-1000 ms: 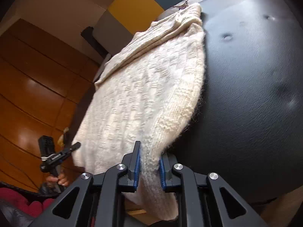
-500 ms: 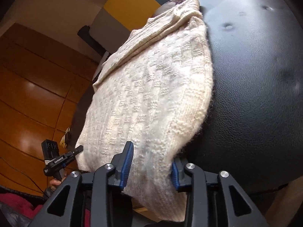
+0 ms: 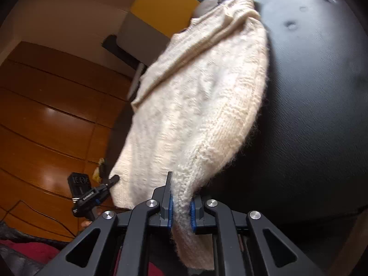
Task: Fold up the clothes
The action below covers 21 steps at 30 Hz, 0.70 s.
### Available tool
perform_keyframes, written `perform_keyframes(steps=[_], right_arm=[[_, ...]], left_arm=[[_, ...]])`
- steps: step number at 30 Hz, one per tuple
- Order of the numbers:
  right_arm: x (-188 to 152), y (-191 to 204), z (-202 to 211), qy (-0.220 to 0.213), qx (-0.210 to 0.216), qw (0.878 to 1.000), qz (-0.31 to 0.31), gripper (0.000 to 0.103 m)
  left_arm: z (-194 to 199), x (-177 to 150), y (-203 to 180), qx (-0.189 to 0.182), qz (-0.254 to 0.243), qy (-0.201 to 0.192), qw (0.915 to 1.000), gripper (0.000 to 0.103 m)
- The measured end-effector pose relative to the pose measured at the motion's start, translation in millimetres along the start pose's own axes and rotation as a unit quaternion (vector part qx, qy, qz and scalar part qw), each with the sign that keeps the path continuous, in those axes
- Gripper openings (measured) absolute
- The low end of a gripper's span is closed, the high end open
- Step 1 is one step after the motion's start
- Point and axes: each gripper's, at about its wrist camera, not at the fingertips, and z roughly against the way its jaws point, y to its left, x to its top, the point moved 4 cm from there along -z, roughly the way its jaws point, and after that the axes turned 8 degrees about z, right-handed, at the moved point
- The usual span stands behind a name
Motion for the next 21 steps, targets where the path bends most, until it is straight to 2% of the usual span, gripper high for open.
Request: perform_keyframes(steps=[5, 10, 14, 21], right_arm=[[36.5, 5.6, -1.7, -0.03, 0.052, 0.998, -0.007, 0.009], [84.7, 15.7, -8.9, -0.068, 0.076, 0.995, -0.015, 0.009], [136.3, 6.9, -19.3, -0.096, 0.072, 0.992, -0.033, 0.009], [218.3, -42.5, -37.3, -0.141, 0.05, 0.984, -0.097, 0.009]], left_arm=[[12.0, 51.6, -24.3, -0.08, 0.018, -0.03, 0.9962, 0.011], [3.0, 111.2, -49.1, -0.129, 0.021, -0.053, 0.99, 0.011], [-20.5, 158.7, -58.5, -0.141, 0.027, -0.061, 0.9878, 0.011], [-78.1, 238.3, -57.8, -0.137, 0.065, -0.078, 0.9855, 0.011]])
